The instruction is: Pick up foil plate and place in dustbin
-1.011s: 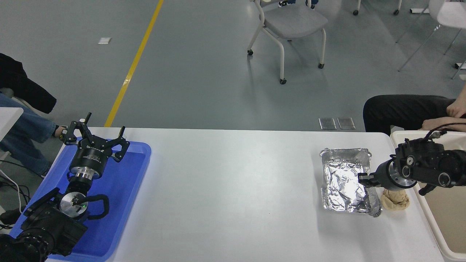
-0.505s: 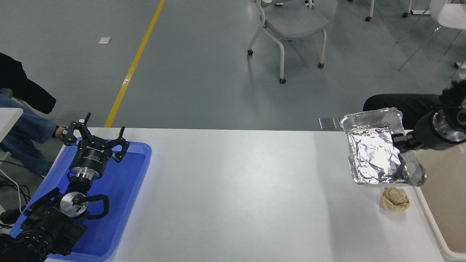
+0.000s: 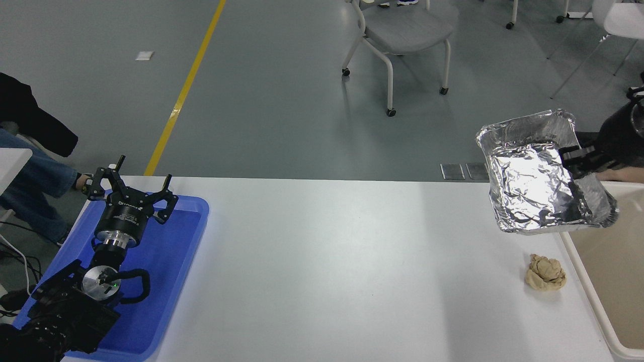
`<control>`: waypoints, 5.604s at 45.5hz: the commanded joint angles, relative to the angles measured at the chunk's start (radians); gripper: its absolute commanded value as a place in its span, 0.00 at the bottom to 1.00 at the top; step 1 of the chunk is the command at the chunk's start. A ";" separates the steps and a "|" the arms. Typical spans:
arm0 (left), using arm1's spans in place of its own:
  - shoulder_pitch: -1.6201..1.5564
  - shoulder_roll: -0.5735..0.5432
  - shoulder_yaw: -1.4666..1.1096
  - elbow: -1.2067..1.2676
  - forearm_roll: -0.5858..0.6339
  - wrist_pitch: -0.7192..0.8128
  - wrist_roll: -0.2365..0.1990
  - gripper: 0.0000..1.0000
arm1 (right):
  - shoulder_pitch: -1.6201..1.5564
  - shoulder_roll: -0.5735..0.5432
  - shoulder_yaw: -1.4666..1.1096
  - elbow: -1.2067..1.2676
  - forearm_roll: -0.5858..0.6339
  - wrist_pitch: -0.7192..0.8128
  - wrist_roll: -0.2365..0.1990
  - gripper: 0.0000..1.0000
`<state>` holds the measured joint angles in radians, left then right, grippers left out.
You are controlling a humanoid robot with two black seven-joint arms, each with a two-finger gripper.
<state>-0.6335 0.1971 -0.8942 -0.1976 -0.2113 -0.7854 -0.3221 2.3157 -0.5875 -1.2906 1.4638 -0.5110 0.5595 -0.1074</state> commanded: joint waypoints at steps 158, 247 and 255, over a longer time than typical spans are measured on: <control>-0.003 -0.004 0.001 0.000 0.000 0.000 0.000 1.00 | -0.848 -0.084 0.582 -0.453 -0.139 -0.170 0.003 1.00; 0.001 0.001 0.001 0.003 0.000 0.000 -0.003 1.00 | -0.021 0.321 0.068 -0.137 0.362 0.220 -0.008 1.00; 0.001 0.001 0.001 0.003 0.000 0.000 -0.003 1.00 | -0.019 0.319 0.051 -0.125 0.356 0.220 -0.008 1.00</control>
<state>-0.6320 0.1979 -0.8933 -0.1955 -0.2117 -0.7854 -0.3248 2.2907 -0.2680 -1.2005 1.3284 -0.1375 0.7800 -0.1151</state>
